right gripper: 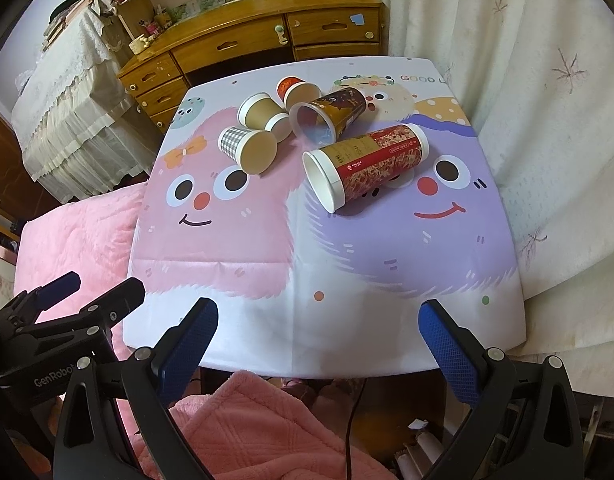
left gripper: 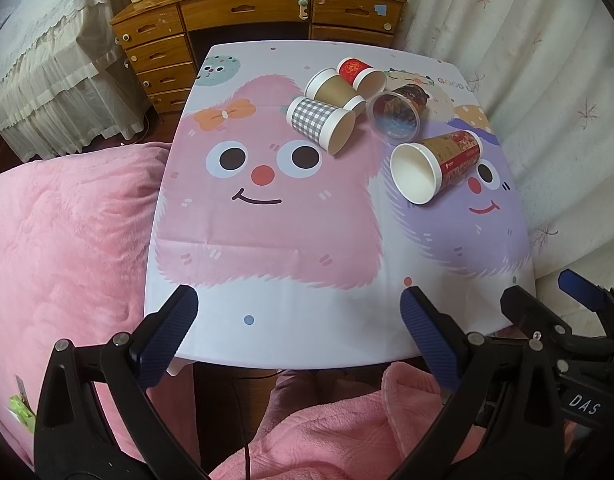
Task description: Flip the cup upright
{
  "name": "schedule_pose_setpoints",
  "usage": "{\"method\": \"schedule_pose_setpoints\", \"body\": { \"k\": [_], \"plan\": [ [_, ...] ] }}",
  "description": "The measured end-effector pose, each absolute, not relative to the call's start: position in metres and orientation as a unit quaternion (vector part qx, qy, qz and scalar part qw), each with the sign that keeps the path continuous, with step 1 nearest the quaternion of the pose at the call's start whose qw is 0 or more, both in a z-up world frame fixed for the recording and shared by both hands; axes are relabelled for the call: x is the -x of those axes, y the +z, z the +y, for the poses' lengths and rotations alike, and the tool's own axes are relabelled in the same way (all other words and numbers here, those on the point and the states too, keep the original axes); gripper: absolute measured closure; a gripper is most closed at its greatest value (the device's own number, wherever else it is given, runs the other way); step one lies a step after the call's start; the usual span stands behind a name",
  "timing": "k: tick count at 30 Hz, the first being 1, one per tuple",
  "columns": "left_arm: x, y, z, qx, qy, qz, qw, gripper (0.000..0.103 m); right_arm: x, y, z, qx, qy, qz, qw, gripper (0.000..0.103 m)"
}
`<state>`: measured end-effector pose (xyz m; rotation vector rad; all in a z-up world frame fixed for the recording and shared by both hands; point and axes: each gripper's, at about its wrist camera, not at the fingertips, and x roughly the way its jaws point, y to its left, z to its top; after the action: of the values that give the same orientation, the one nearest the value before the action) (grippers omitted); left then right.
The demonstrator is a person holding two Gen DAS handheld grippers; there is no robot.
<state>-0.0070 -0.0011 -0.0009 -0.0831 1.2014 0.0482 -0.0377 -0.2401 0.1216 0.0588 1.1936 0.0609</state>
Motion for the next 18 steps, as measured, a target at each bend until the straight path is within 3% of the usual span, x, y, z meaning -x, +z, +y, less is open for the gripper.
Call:
{"method": "schedule_pose_setpoints", "body": {
  "k": [18],
  "plan": [
    [-0.002,-0.003,0.015,0.038,-0.010,0.561,0.827,0.003,0.039,0.121,-0.236,-0.041,0.020,0.557,0.829,0.001]
  ]
}}
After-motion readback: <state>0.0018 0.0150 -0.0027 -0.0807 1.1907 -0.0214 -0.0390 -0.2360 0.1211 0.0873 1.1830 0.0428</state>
